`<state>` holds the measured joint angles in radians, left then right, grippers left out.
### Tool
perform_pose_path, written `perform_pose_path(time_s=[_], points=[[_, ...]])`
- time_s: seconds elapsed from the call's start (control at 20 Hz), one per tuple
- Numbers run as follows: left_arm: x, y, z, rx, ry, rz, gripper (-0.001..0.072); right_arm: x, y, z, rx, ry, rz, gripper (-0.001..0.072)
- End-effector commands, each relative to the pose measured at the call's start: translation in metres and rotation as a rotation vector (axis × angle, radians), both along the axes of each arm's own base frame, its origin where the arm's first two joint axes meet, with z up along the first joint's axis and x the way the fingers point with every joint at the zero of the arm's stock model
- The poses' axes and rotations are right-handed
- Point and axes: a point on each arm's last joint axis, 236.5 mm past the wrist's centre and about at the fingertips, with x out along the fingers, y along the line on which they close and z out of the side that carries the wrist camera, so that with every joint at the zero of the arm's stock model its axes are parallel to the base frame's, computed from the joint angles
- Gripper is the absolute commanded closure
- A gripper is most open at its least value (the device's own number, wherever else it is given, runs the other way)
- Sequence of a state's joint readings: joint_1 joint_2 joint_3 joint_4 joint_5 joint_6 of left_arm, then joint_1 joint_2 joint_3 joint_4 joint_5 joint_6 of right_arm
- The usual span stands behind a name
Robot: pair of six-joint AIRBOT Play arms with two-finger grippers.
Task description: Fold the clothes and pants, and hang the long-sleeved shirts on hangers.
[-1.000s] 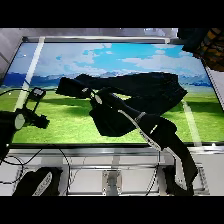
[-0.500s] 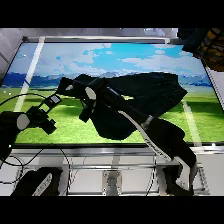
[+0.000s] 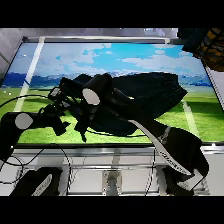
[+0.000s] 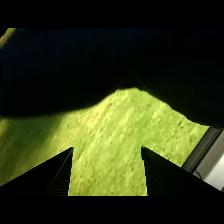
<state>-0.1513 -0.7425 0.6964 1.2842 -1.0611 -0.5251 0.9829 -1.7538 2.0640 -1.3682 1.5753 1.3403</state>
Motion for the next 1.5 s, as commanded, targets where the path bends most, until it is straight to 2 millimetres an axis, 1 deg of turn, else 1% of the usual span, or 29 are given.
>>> perform_pose_path(time_s=[0.0,0.15,0.3,0.45,0.55,0.65,0.75,0.85,0.95,1.0,1.05,1.15,1.2,1.25,1.35,1.4,1.45], points=[[-0.006,-0.045,0.019,-0.208,0.008,-0.042,0.0129,-0.001,-0.002,0.003,0.001,-0.006,0.0,0.0697],[-0.013,-0.067,0.032,-0.333,0.042,-0.044,0.0122,0.006,-0.003,0.002,-0.007,-0.03,-0.014,0.0697],[-0.027,-0.082,0.039,-0.407,0.101,-0.062,0.0115,0.016,0.003,0.005,0.022,-0.066,-0.035,0.0697],[-0.031,-0.083,0.05,-0.438,0.099,-0.029,0.0117,0.029,0.015,0.01,0.086,-0.094,-0.08,0.0698],[-0.033,-0.082,0.058,-0.451,0.079,-0.015,0.0118,0.039,0.017,0.004,0.1,-0.102,-0.121,0.0698],[-0.034,-0.079,0.062,-0.447,0.061,0.001,0.012,0.05,0.012,-0.006,0.095,-0.092,-0.172,0.0698],[-0.028,-0.067,0.058,-0.409,0.048,0.058,0.012,0.057,0.007,-0.008,0.091,-0.083,-0.206,0.0698],[-0.022,-0.053,0.049,-0.356,0.048,0.116,0.0126,0.06,0.005,-0.007,0.093,-0.085,-0.212,0.0698],[-0.02,-0.045,0.044,-0.321,0.042,0.133,0.0191,0.06,0.005,-0.007,0.092,-0.084,-0.211,0.0698],[-0.019,-0.042,0.043,-0.308,0.037,0.135,0.0235,0.06,0.005,-0.007,0.09,-0.083,-0.211,0.0698],[-0.019,-0.041,0.042,-0.3,0.035,0.135,0.0237,0.059,0.004,-0.007,0.089,-0.082,-0.21,0.0698],[-0.021,-0.041,0.036,-0.298,0.048,0.132,0.0229,0.059,0.004,-0.006,0.091,-0.083,-0.21,0.0698],[-0.025,-0.043,0.03,-0.293,0.064,0.125,0.0208,0.059,0.004,-0.006,0.092,-0.084,-0.21,0.0698],[-0.03,-0.047,0.024,-0.294,0.081,0.114,0.0205,0.06,0.005,-0.004,0.097,-0.087,-0.21,0.0698],[-0.036,-0.059,0.015,-0.309,0.098,0.103,0.014,0.061,0.006,0.0,0.106,-0.093,-0.21,0.0698],[-0.034,-0.064,0.013,-0.324,0.091,0.116,0.0134,0.06,0.006,0.0,0.105,-0.092,-0.21,0.0698],[-0.03,-0.07,0.014,-0.347,0.072,0.136,0.011,0.06,0.006,0.0,0.103,-0.091,-0.21,0.0698]])
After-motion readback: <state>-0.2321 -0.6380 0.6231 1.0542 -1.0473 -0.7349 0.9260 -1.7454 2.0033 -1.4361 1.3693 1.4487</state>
